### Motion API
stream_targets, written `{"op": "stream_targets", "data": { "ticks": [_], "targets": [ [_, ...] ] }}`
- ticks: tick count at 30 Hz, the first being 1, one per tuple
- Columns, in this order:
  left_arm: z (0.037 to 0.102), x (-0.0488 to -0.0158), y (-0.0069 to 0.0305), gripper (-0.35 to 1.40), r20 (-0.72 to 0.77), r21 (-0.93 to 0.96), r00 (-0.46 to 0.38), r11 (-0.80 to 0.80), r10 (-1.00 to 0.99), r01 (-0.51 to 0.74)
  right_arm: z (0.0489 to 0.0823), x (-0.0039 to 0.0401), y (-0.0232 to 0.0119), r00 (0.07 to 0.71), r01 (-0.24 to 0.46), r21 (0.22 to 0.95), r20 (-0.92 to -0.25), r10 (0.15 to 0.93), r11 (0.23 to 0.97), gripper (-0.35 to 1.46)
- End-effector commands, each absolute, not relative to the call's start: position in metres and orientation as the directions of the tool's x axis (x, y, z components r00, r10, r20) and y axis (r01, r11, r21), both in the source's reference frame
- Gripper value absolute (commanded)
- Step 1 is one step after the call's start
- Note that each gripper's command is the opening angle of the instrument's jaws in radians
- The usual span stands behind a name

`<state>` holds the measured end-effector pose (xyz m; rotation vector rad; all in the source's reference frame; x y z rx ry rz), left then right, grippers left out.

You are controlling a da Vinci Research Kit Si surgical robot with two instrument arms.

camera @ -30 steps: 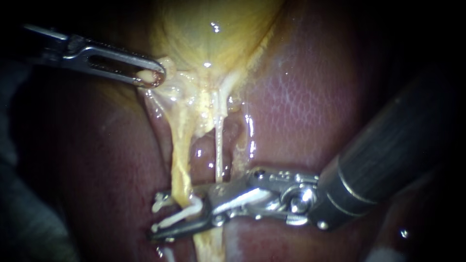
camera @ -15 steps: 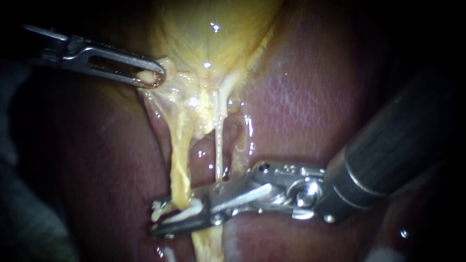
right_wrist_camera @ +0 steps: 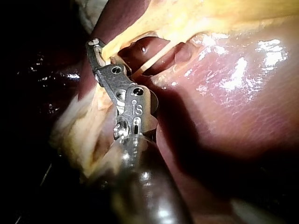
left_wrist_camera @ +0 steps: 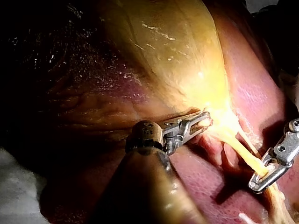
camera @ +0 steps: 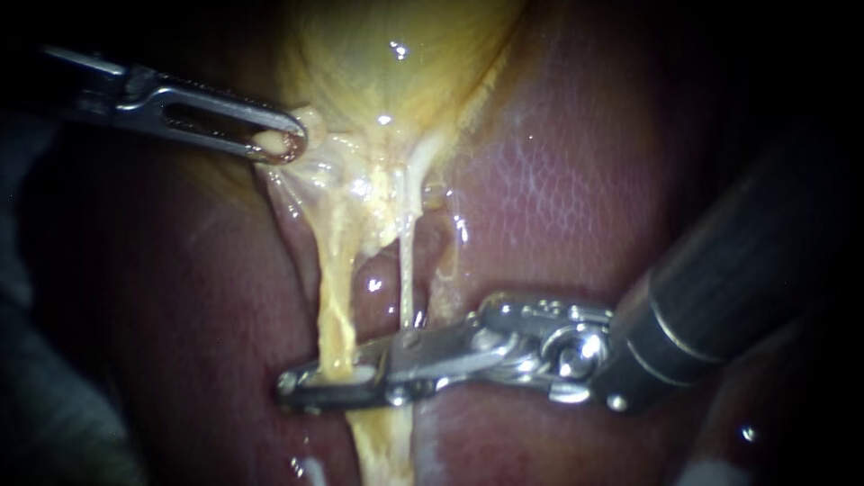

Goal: Clipping first clip left tube

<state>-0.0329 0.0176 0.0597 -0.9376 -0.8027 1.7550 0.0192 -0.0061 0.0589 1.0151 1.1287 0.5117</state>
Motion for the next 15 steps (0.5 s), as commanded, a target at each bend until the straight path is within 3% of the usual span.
{"op": "stream_targets", "data": {
  "ticks": [1, 15],
  "targets": [
    [0.0597, -0.0329, 0.0176, -0.35, -0.238, -0.839, -0.249, -0.328, 0.939, -0.434, 0.0590, 0.0191, -0.0061, 0.385, 0.141, 0.869, -0.489, 0.783, 0.474, -0.35],
    [0.0597, -0.0329, 0.0176, -0.35, -0.238, -0.839, -0.249, -0.328, 0.939, -0.434, 0.0594, 0.0189, -0.0064, 0.387, 0.143, 0.868, -0.491, 0.780, 0.476, -0.35]
  ]
}}
